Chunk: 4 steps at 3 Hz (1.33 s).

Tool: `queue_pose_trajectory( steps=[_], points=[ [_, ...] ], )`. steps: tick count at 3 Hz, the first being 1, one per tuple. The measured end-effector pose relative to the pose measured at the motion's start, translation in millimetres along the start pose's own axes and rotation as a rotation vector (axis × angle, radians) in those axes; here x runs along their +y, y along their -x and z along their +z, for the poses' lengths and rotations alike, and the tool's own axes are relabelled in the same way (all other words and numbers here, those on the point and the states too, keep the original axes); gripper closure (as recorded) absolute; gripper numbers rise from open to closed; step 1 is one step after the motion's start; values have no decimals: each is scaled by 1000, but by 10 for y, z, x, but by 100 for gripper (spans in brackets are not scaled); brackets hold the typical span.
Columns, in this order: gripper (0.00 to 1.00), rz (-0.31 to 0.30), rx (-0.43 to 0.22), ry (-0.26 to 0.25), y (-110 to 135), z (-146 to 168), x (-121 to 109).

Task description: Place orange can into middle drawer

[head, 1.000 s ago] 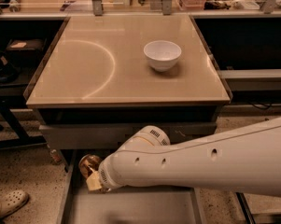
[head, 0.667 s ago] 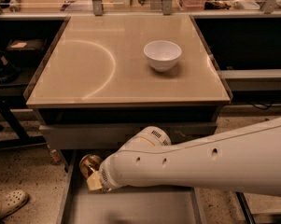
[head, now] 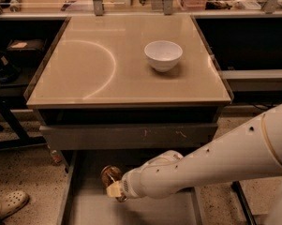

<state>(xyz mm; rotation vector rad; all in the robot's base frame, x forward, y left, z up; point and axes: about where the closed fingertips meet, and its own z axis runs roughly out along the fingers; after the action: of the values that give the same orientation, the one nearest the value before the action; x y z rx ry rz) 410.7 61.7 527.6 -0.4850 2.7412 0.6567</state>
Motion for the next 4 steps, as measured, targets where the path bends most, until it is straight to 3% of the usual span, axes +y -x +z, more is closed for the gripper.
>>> queue_pose_trajectory(
  steps=[2,4],
  points=[
    [100,47,-76,88,139,769,-292],
    [100,76,-74,144,150,1382,-434]
  ],
)
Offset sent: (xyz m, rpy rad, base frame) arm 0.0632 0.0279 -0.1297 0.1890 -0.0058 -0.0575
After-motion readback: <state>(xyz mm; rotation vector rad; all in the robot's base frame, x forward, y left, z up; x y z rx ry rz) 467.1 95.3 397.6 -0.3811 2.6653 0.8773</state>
